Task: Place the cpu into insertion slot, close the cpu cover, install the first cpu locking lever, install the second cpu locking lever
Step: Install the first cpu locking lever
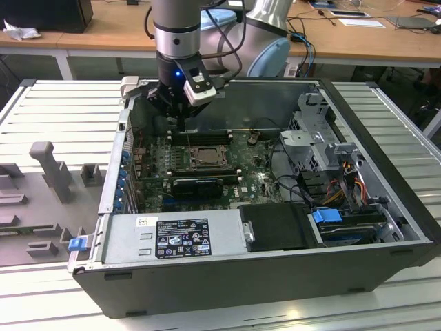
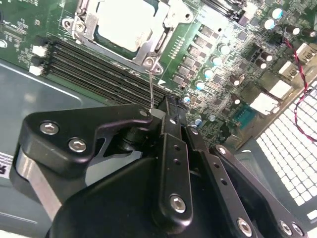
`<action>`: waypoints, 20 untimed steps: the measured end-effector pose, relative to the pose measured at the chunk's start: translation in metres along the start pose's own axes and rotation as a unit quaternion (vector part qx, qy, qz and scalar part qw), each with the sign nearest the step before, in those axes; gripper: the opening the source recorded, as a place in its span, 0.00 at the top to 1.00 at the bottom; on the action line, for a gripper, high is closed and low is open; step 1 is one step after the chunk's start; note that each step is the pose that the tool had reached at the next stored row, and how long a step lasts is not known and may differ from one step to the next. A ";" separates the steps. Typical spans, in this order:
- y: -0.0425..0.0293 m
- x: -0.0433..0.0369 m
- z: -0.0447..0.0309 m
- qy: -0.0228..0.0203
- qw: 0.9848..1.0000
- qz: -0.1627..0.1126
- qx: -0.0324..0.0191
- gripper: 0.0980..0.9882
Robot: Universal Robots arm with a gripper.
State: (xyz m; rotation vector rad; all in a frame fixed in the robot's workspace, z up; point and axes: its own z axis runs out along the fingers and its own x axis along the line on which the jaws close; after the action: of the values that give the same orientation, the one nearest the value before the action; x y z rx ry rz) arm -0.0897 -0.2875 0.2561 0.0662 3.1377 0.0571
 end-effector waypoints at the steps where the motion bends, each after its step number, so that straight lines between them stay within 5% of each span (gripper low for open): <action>1: 0.0000 -0.0009 0.0000 0.000 1.000 0.000 0.000 0.99; 12: 0.0011 -0.0282 0.0027 0.000 1.000 0.000 0.000 0.99; 16: 0.0010 -0.0294 0.0039 -0.001 1.000 0.000 0.000 0.99; 20: 0.0008 -0.0297 0.0055 -0.007 1.000 -0.005 -0.001 0.99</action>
State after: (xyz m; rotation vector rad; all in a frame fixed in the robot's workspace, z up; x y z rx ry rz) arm -0.0600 -0.2877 0.2507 0.0515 3.1230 0.0586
